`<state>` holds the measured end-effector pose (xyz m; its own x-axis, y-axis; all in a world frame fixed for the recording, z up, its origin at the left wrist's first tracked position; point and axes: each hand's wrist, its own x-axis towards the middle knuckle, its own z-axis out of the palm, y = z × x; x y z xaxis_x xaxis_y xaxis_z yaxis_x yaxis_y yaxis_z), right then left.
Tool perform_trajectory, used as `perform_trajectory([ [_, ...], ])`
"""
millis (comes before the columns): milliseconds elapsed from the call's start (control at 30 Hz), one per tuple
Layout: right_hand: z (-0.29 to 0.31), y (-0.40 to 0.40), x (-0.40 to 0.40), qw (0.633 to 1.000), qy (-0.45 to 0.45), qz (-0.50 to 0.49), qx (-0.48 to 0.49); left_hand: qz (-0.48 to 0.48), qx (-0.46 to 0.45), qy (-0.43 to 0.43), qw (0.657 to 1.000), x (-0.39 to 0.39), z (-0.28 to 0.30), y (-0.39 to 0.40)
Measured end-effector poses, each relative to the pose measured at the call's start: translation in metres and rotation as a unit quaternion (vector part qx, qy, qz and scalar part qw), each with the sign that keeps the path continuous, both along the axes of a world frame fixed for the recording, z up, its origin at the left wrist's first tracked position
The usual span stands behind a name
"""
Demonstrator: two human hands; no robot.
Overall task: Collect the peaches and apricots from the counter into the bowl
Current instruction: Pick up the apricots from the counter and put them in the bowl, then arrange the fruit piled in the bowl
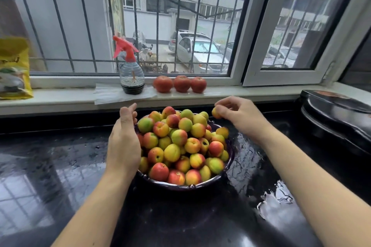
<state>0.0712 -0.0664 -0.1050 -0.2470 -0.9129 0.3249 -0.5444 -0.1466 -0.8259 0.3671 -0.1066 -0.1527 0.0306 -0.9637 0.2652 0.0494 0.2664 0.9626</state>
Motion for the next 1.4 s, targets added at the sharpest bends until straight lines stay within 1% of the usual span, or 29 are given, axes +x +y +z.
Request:
perform_trajectory([
  [33,-0.002,-0.001,0.008,1.0,0.022,-0.007,0.017,-0.001,-0.001,-0.001,1.0,0.0,0.0,0.0],
  [67,-0.006,-0.003,0.012,0.999,0.026,-0.012,0.034,0.0,-0.002,-0.004,1.0,0.001,0.0,0.001],
  [133,-0.013,-0.002,0.015,0.998,0.012,-0.023,0.063,0.004,-0.006,-0.012,1.0,0.001,-0.001,0.001],
  [300,-0.021,0.01,-0.003,0.99,-0.08,-0.103,0.059,0.013,-0.012,-0.013,1.0,0.0,0.001,0.002],
  [333,-0.021,0.012,-0.005,0.986,-0.117,-0.094,0.067,0.013,-0.012,-0.014,1.0,-0.001,0.002,0.002],
  [400,-0.023,0.015,-0.003,0.971,-0.214,-0.041,0.092,0.014,-0.011,-0.016,1.0,0.0,0.002,0.001],
  [433,-0.023,0.016,0.002,0.964,-0.242,-0.014,0.112,0.016,-0.012,-0.018,1.0,0.0,0.002,0.001],
  [500,-0.026,0.02,0.015,0.958,-0.249,0.012,0.145,0.017,-0.013,-0.022,1.0,-0.001,0.0,0.0],
  [567,-0.028,0.024,0.024,0.959,-0.252,0.008,0.13,0.016,-0.01,-0.021,1.0,-0.001,0.0,0.0],
  [600,-0.029,0.027,0.028,0.955,-0.276,-0.001,0.109,0.019,-0.008,-0.024,1.0,0.0,0.001,0.0],
  [633,-0.029,0.031,0.031,0.941,-0.325,-0.012,0.09,0.027,-0.004,-0.031,0.999,0.0,0.002,0.001],
  [700,-0.028,0.039,0.039,0.892,-0.443,-0.003,0.092,0.046,0.034,-0.028,0.998,0.0,0.003,0.004],
  [733,-0.028,0.044,0.044,0.867,-0.487,0.017,0.104,0.046,0.08,0.01,0.996,0.0,0.002,0.009],
  [767,-0.028,0.048,0.051,0.85,-0.512,0.037,0.116,0.018,0.139,0.072,0.988,0.0,0.004,0.013],
  [800,-0.027,0.051,0.059,0.844,-0.521,0.044,0.121,-0.029,0.196,0.137,0.971,0.0,0.006,0.02],
  [833,-0.028,0.054,0.067,0.843,-0.522,0.041,0.123,-0.068,0.24,0.183,0.951,0.002,0.009,0.026],
  [867,-0.027,0.057,0.074,0.843,-0.523,0.037,0.121,-0.091,0.27,0.197,0.938,0.006,0.012,0.03],
  [933,-0.026,0.069,0.089,0.841,-0.526,0.046,0.12,-0.101,0.289,0.181,0.935,0.022,0.018,0.035],
  [1033,-0.029,0.087,0.111,0.833,-0.528,0.102,0.13,-0.091,0.299,0.159,0.936,0.057,0.022,0.039],
  [1067,-0.03,0.095,0.122,0.836,-0.519,0.114,0.139,-0.09,0.303,0.149,0.937,0.073,0.024,0.043],
  [1200,-0.035,0.124,0.172,0.851,-0.484,0.122,0.164,-0.066,0.312,0.126,0.939,0.135,0.03,0.069],
  [1300,-0.035,0.14,0.212,0.851,-0.48,0.133,0.164,-0.039,0.306,0.105,0.945,0.175,0.034,0.088],
  [1400,-0.036,0.154,0.249,0.849,-0.483,0.139,0.161,-0.023,0.311,0.104,0.944,0.214,0.031,0.098],
])
